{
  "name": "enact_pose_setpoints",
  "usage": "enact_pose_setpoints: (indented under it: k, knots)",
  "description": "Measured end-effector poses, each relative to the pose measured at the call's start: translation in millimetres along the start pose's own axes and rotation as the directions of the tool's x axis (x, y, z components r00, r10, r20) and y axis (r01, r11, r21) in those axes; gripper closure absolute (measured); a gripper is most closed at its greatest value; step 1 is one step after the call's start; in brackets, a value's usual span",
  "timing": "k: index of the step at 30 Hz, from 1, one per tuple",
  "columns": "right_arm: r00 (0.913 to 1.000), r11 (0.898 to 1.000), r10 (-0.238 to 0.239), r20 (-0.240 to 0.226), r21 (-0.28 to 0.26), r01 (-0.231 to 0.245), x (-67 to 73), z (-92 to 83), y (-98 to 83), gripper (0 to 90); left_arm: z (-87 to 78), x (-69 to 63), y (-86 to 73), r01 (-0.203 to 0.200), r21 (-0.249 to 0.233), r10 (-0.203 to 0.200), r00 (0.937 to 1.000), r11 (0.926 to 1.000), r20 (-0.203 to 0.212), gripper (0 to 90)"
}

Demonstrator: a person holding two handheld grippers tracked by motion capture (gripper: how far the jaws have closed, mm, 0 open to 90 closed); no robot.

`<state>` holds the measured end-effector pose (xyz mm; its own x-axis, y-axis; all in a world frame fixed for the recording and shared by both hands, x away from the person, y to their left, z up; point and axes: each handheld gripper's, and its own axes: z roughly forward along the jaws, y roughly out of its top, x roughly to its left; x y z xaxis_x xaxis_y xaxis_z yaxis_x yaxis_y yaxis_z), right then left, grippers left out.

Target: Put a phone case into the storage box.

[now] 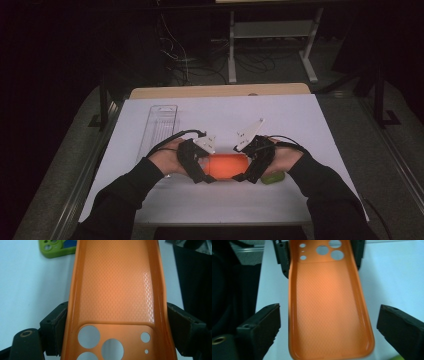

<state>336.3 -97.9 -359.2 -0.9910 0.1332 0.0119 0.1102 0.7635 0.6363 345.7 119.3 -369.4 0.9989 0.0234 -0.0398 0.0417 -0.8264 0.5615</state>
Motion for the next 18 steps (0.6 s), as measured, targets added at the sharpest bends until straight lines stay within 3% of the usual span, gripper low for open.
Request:
enact_pose_setpoints:
  k: [2, 3, 7, 10, 13, 14, 17, 18]
  knots:
    - [0.9995, 1.000, 0.013, 0.029, -0.012, -0.013, -2.6, -2.5, -1.8, 1.8, -1.7, 2.3, -0.6, -0.017, 0.023, 0.017, 0.9998, 0.9996, -0.005, 16.0]
    - [0.9992, 1.000, 0.015, 0.037, -0.023, -0.014, -4.6, -3.3, -3.1, 1.6, -1.1, 0.8, -2.8, 0.037, 0.001, -0.037, 0.9991, 0.9993, -0.019, 16.0]
    - [0.9980, 0.999, 0.023, 0.059, -0.047, -0.020, -10.0, -6.4, -8.1, 1.2, -3.5, 1.1, -4.9, 0.077, -0.003, -0.077, 0.9963, 0.9971, -0.038, 16.0]
    - [0.9930, 0.995, 0.076, 0.091, -0.066, -0.070, -13.9, -10.8, -15.8, 0.0, -10.3, 2.6, -8.4, 0.127, -0.040, -0.130, 0.9879, 0.9911, -0.085, 16.0]
    - [0.9810, 0.983, 0.162, 0.107, -0.108, -0.151, -13.6, -14.4, -22.6, 0.0, -15.8, 3.5, -11.9, 0.160, -0.049, -0.165, 0.9785, 0.9859, -0.123, 15.9]
    - [0.9810, 0.983, 0.162, 0.107, -0.108, -0.151, -13.6, -14.4, -22.6, 0.0, -15.8, 3.5, -11.9, 0.160, -0.049, -0.165, 0.9785, 0.9859, -0.123, 15.9]
    - [0.9671, 0.970, 0.217, 0.134, -0.144, -0.197, -13.6, -17.0, -31.6, 0.0, -20.7, 4.5, -15.8, 0.194, -0.057, -0.200, 0.9686, 0.9794, -0.147, 16.0]
    - [0.9529, 0.958, 0.262, 0.153, -0.159, -0.238, -11.8, -17.6, -38.0, 0.0, -24.0, 5.5, -18.1, 0.218, -0.057, -0.224, 0.9607, 0.9743, -0.164, 15.9]
